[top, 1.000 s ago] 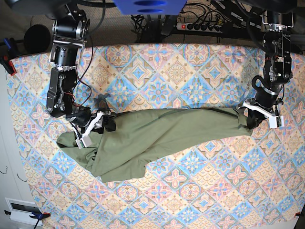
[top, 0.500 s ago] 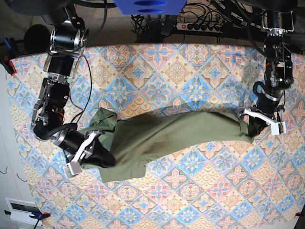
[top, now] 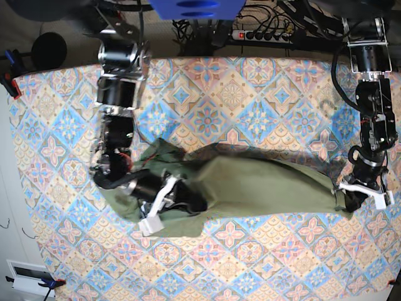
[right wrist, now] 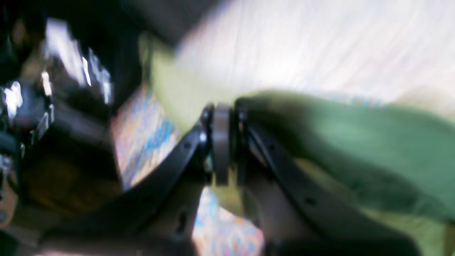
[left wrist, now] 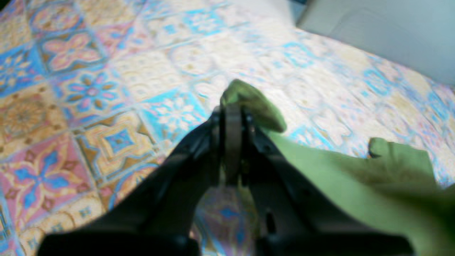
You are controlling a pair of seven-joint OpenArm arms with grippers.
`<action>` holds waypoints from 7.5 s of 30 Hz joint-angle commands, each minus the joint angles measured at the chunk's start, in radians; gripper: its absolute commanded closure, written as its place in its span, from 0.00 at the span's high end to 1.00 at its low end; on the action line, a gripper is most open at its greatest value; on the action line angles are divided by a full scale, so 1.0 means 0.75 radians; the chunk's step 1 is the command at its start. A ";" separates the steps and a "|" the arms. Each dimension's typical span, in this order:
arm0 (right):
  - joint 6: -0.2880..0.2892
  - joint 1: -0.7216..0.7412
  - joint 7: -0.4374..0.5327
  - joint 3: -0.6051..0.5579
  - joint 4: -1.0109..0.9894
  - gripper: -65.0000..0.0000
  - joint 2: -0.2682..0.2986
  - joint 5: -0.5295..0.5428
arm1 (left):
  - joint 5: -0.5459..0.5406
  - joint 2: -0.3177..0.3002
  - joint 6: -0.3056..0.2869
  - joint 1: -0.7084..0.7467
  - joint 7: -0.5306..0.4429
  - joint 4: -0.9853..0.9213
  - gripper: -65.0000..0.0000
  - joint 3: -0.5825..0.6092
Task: Layout the t-shirt on the table in an organized manner, then fold the t-shirt properly
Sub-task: 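Pull the grasped edge with the right gripper to spread the shirt, then move the left gripper to the shirt's middle and grasp the fabric, then lift the fabric with the left gripper and release it, then regrasp the shirt end with the right gripper, left gripper withdrawing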
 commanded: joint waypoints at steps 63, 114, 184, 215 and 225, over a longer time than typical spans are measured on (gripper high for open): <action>-0.111 0.056 0.778 -0.516 0.005 0.44 0.147 -0.354 | 0.772 0.412 -0.007 0.522 0.081 0.491 0.22 0.499; -0.109 -0.285 0.579 -0.282 0.259 0.44 0.321 -0.101 | 0.111 0.459 -0.005 0.332 0.091 0.201 0.00 0.315; -0.115 0.118 0.755 -0.612 -0.361 0.44 0.073 -0.958 | 0.776 -0.231 -0.009 0.980 0.079 0.671 0.00 0.030; -0.115 0.118 0.772 -0.585 -0.539 0.24 0.071 -0.958 | 0.774 -0.229 -0.009 0.976 0.071 0.671 0.00 0.030; -0.115 0.079 0.567 -0.436 -0.402 0.05 0.075 -0.958 | 0.784 -0.237 -0.009 0.909 -0.015 0.665 0.00 -0.019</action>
